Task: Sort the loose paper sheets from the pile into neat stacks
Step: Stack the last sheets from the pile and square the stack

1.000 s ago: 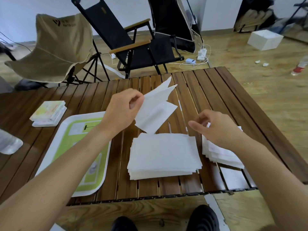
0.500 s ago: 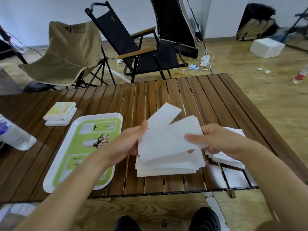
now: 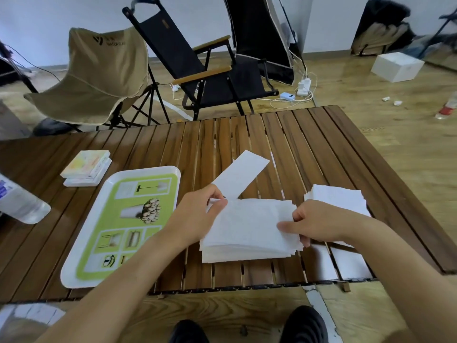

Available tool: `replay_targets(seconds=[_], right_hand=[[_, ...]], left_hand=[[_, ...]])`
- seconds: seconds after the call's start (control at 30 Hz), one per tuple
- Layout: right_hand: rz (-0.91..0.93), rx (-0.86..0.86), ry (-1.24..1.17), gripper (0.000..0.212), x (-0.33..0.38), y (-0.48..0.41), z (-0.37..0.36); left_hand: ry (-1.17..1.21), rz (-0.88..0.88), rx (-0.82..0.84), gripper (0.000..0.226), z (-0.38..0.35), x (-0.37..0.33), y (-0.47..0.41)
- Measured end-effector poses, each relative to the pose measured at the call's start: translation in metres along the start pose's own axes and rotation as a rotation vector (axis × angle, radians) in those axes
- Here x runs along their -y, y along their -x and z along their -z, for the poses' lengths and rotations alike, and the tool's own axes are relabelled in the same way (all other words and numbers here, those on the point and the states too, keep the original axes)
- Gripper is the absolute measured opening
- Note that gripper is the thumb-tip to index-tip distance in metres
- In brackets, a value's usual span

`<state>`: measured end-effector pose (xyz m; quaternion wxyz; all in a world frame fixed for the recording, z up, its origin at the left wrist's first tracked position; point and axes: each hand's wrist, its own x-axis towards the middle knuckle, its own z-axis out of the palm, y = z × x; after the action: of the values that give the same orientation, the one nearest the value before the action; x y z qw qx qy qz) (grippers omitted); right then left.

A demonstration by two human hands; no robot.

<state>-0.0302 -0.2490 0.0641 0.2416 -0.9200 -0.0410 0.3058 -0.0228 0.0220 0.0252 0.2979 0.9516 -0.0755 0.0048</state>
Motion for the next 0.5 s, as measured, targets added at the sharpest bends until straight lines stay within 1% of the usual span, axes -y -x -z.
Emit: replay_targets(seconds=[0.07,0.13,0.17,0.23,0.27,0.3,0.33,0.4,0.43,0.5], right_hand=[[-0.016,-0.001,0.075,0.043,-0.003,-0.002,0.001],[-0.055,-0.004,0.143,0.04,-0.006,-0.003,0.004],[-0.074,-0.008,0.173,0.039,-0.007,-0.003,0.006],[-0.102,-0.039,0.202,0.038,-0.009,-0.003,0.012],[-0.11,-0.066,0.211,0.038,-0.01,-0.003,0.014],[-0.117,-0.095,0.213,0.039,-0.012,-0.004,0.017],[-0.127,-0.119,0.205,0.039,-0.014,-0.004,0.018],[-0.148,-0.156,0.165,0.041,-0.019,-0.006,0.022],[-0.149,-0.18,0.133,0.044,-0.021,-0.006,0.024],[-0.122,-0.252,0.05,0.047,-0.022,-0.007,0.028]], left_hand=[[-0.138,0.028,-0.063,0.016,0.002,0.0,-0.015],[-0.183,0.102,-0.104,0.019,0.001,0.005,-0.043],[-0.186,0.152,-0.084,0.022,-0.002,0.01,-0.059],[-0.189,0.251,0.019,0.038,-0.013,0.021,-0.087],[-0.167,0.297,0.059,0.046,-0.02,0.026,-0.098],[-0.137,0.34,0.081,0.048,-0.026,0.029,-0.107],[-0.113,0.364,0.091,0.046,-0.032,0.031,-0.112],[-0.075,0.36,0.107,0.032,-0.039,0.027,-0.116],[-0.066,0.337,0.104,0.027,-0.04,0.022,-0.115],[-0.069,0.223,0.033,0.018,-0.035,0.012,-0.11]])
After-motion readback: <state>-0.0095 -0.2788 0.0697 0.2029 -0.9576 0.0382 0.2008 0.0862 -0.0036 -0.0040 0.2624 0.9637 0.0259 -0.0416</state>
